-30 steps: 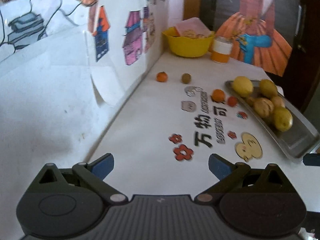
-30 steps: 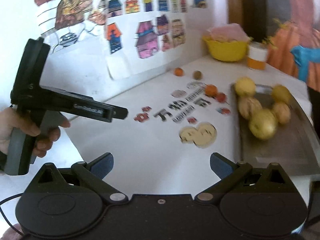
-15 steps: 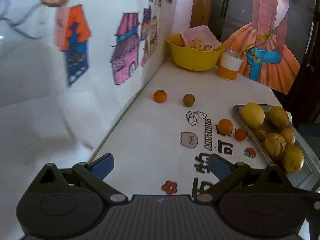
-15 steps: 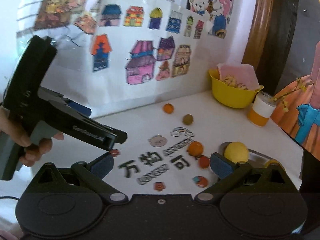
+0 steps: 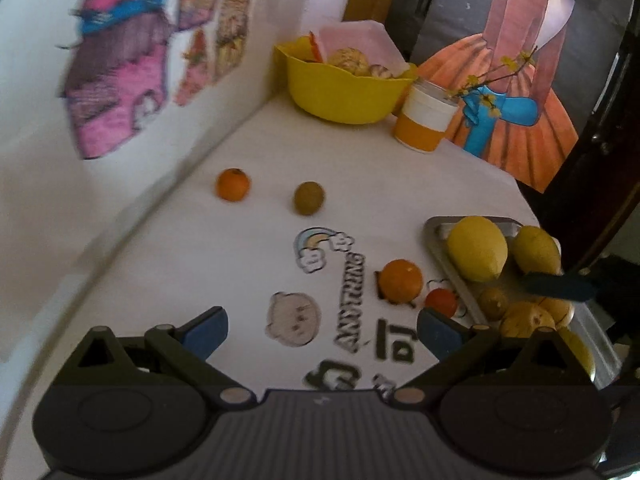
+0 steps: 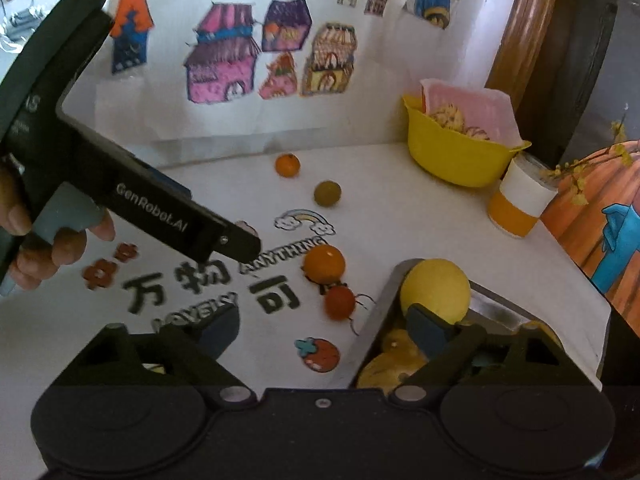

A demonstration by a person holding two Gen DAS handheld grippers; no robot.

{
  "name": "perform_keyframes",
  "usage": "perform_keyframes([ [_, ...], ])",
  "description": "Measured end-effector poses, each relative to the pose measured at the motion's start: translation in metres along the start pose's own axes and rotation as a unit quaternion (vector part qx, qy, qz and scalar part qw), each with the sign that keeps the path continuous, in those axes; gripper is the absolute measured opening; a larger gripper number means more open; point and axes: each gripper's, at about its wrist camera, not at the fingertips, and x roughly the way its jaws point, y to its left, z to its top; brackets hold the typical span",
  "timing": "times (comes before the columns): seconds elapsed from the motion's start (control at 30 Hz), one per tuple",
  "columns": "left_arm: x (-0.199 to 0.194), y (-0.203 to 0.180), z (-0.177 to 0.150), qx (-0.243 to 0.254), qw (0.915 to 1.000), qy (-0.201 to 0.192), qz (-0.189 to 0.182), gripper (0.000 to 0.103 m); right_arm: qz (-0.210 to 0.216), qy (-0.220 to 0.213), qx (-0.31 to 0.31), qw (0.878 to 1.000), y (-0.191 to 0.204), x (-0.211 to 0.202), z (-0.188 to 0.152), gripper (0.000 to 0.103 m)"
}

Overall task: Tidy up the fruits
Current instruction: 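Grasp a small orange with the left tool while the right tool grasps a red cherry tomato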

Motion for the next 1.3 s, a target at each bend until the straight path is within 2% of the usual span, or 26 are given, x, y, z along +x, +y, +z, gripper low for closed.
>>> perform_keyframes([
  [0.17,0.017,-0.009,0.006,-0.010,0.9997,0.001,-0.023,0.101,-0.007,-0.002,0.002,1.000,-0.006,0.012,-0.002,0.070],
  [0.4,0.031,-0.025,0.008,0.011,0.9991,-0.001,-0.042,0.083,-0.005,-0.001,-0.024,1.000,-0.006,0.022,0.002,0.047],
  [0.7,0.037,-0.037,0.010,0.033,0.9986,-0.002,-0.042,0.061,0.005,0.011,-0.027,1.000,-0.006,0.034,0.003,0.038],
  [0.93,0.037,-0.038,0.012,0.034,0.9983,0.006,-0.047,0.032,0.009,0.025,-0.034,0.999,-0.003,0.041,0.006,0.035],
  [1.1,0.032,-0.039,0.008,0.035,0.9987,0.004,-0.037,0.031,0.004,0.023,-0.031,0.999,-0.002,0.040,0.005,0.025],
  [1.3,0.023,-0.033,0.001,0.024,0.9992,0.005,-0.033,0.031,0.005,0.017,-0.009,1.000,-0.006,0.034,0.001,0.020],
])
